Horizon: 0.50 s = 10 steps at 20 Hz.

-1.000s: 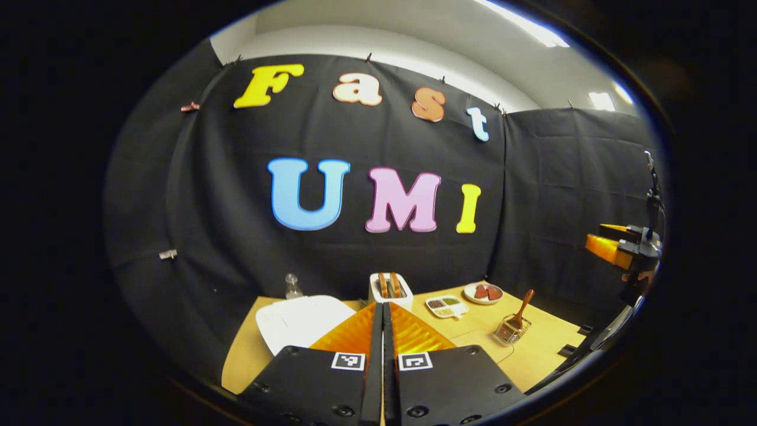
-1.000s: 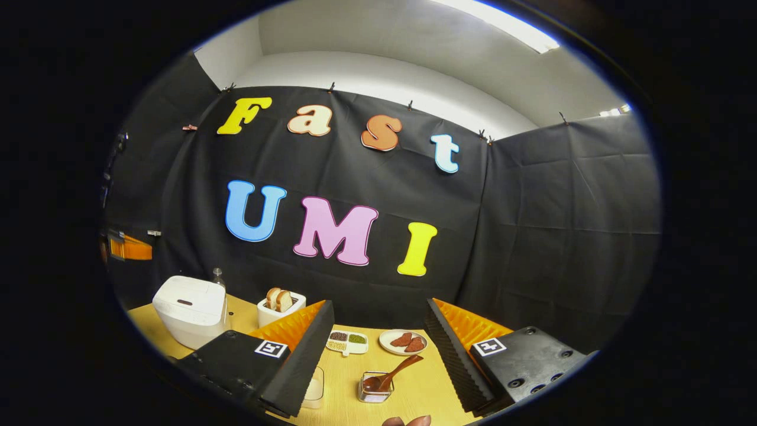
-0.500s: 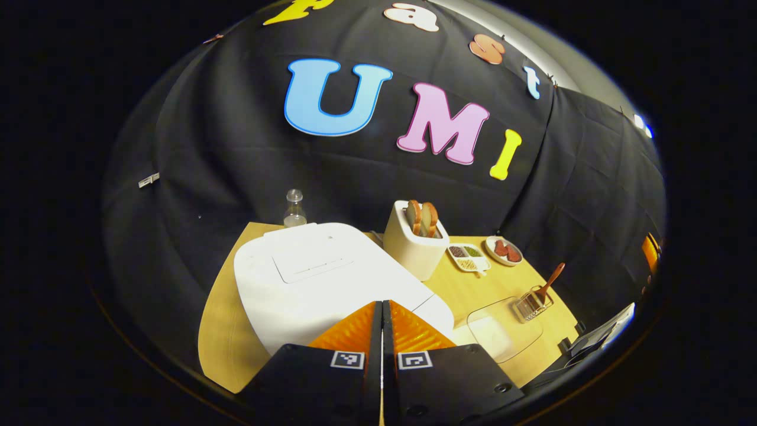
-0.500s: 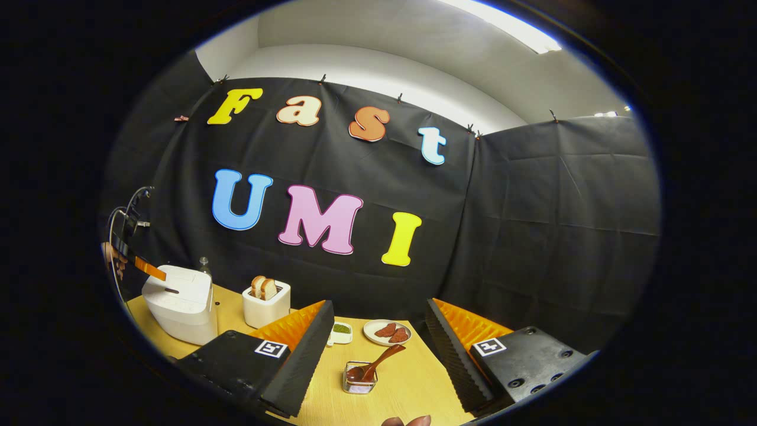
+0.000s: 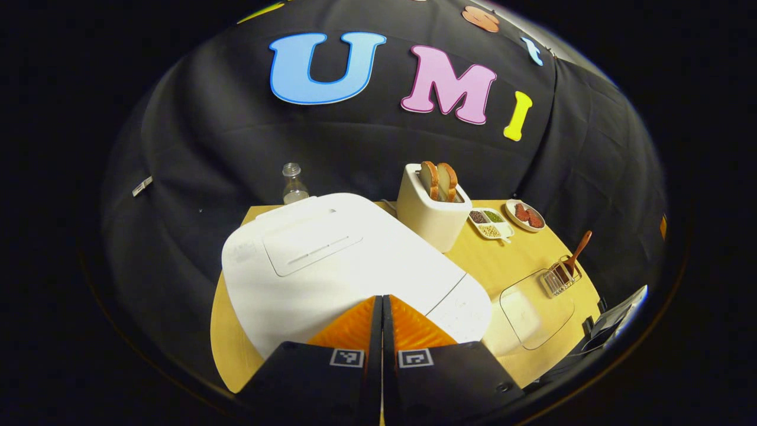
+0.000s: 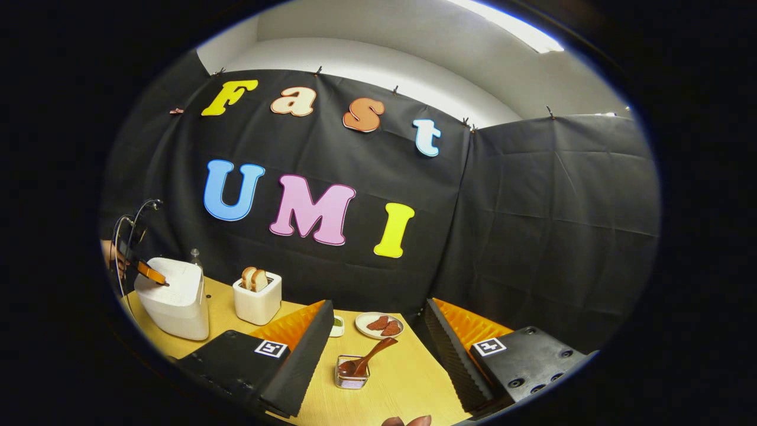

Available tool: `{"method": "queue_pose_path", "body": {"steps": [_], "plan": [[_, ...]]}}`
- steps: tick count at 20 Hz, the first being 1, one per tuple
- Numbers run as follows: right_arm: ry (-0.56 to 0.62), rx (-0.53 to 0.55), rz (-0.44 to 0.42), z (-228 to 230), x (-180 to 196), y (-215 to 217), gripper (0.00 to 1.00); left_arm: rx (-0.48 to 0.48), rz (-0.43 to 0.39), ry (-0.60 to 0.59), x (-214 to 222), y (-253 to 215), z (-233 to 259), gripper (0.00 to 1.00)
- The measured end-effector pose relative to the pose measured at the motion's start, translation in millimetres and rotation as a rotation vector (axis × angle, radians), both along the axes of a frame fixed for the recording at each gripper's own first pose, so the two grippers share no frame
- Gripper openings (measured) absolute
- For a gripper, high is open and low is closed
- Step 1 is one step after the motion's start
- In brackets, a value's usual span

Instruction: Close the left gripper, press the button to open the rice cooker; take a wooden spoon from the chopstick holder with the right hand, scoop a spoonful of rice and pour it into the rice cooker, then put the wooden spoon back into the chopstick holder.

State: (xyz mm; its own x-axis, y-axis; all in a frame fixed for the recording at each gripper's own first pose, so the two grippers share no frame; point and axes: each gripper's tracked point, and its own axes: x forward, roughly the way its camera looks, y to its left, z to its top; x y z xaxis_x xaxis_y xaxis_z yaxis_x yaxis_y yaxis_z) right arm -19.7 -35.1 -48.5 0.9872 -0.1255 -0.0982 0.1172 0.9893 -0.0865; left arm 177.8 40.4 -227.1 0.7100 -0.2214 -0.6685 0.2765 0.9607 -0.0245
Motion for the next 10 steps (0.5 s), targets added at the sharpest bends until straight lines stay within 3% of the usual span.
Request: {"method": "queue_pose_path", "body": {"steps": [6, 10], "plan": [[0.009, -0.011, -0.011, -4.8, 2.3, -8.3, 0.98, -0.003, 0.002, -0.02, 0.2, 1.3, 4.6, 0.07], [0.02, -0.021, -0.022, -10.1, -1.3, -18.5, 0.98, 0.036, 0.029, -0.245, 11.1, 6.8, 63.4, 0.08]]}}
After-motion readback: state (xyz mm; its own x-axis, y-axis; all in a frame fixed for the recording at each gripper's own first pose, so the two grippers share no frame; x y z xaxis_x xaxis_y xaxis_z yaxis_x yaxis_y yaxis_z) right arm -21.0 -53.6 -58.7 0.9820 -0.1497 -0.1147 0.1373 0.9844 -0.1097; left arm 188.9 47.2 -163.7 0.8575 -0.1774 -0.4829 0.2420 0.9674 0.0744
